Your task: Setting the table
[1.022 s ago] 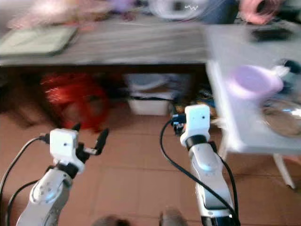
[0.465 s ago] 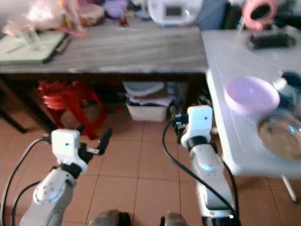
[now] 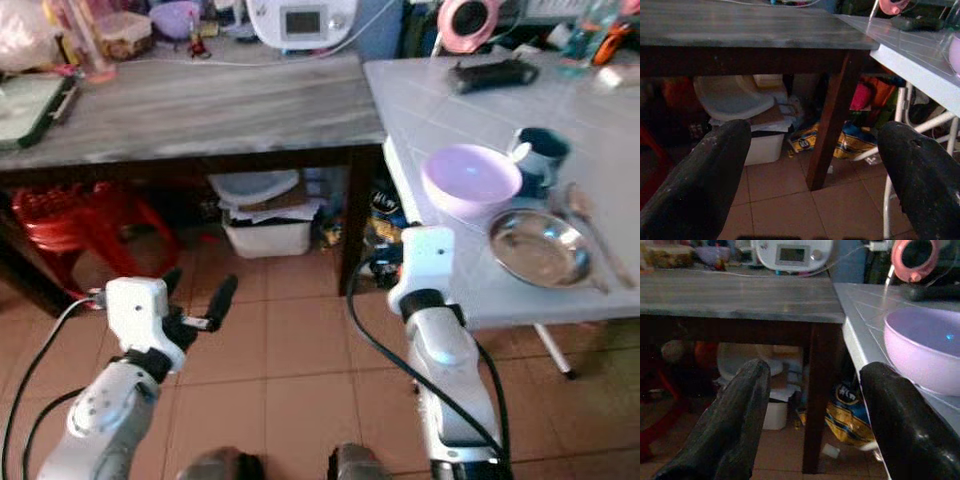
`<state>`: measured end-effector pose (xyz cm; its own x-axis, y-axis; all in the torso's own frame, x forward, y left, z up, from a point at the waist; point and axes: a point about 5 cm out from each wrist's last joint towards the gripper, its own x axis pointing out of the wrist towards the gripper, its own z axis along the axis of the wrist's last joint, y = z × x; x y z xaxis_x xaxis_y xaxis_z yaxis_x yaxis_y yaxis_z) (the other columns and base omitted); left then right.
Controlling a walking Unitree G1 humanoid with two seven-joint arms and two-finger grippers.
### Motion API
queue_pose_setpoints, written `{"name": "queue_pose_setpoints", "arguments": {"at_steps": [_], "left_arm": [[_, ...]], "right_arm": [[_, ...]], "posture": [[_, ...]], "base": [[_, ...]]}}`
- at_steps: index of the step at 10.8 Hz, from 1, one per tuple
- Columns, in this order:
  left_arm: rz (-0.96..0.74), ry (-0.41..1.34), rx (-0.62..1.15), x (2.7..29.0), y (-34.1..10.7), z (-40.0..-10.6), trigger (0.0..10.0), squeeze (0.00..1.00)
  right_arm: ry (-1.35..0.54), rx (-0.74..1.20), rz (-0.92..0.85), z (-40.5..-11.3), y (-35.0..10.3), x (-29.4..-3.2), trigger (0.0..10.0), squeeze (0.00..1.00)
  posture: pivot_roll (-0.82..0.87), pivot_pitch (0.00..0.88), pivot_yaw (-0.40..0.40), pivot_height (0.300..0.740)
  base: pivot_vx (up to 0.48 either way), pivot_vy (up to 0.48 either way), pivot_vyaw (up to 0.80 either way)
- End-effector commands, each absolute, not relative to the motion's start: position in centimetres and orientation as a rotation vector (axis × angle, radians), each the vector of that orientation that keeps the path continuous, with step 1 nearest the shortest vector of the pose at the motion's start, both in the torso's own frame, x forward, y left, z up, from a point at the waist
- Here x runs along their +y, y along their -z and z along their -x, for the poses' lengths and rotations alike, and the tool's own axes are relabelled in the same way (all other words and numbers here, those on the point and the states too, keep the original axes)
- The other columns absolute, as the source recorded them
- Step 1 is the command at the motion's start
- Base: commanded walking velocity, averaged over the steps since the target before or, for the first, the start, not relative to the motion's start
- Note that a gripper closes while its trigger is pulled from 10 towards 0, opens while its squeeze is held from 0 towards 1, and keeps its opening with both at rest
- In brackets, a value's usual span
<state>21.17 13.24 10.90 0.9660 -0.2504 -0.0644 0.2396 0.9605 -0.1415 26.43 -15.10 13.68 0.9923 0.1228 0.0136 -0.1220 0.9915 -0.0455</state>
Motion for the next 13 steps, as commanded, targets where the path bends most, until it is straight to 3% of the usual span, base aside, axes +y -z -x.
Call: {"name": "queue_pose_setpoints", "arguments": {"at_steps": [1, 6, 9, 10, 13], "left_arm": [[0.137, 0.248, 0.070, 13.2, -11.3, -21.1, 10.0, 0.00], [0.107, 0.263, 0.069, 14.0, -11.5, -21.6, 10.0, 0.00], [0.113, 0.217, 0.055, 13.9, -11.8, -21.5, 10.0, 0.00], [0.096, 0.194, 0.057, 14.3, -11.8, -21.7, 10.0, 0.00], [0.068, 0.214, 0.056, 13.9, -11.7, -22.3, 10.0, 0.00]], "right_arm": [[-0.120, -0.044, 0.045, -26.5, -14.3, -15.3, 10.0, 0.00], [-0.066, -0.069, 0.073, -26.6, -14.6, -15.9, 10.0, 0.00], [-0.051, -0.080, 0.147, -27.2, -14.9, -16.8, 10.0, 0.00], [-0.031, -0.092, 0.101, -27.7, -15.3, -17.2, 10.0, 1.00], [-0.042, -0.096, 0.091, -27.5, -15.5, -16.6, 10.0, 1.00]], "posture": [[-0.02, 0.093, 0.038, 0.740], [-0.03, 0.099, 0.070, 0.740], [-0.02, 0.100, 0.053, 0.740], [-0.02, 0.098, 0.041, 0.740], [-0.05, 0.103, 0.046, 0.740]], "base": [[0.000, -0.469, 0.00], [0.000, -0.466, 0.00], [0.000, 0.000, 0.00], [0.000, 0.000, 0.00], [0.000, 0.000, 0.00]]}}
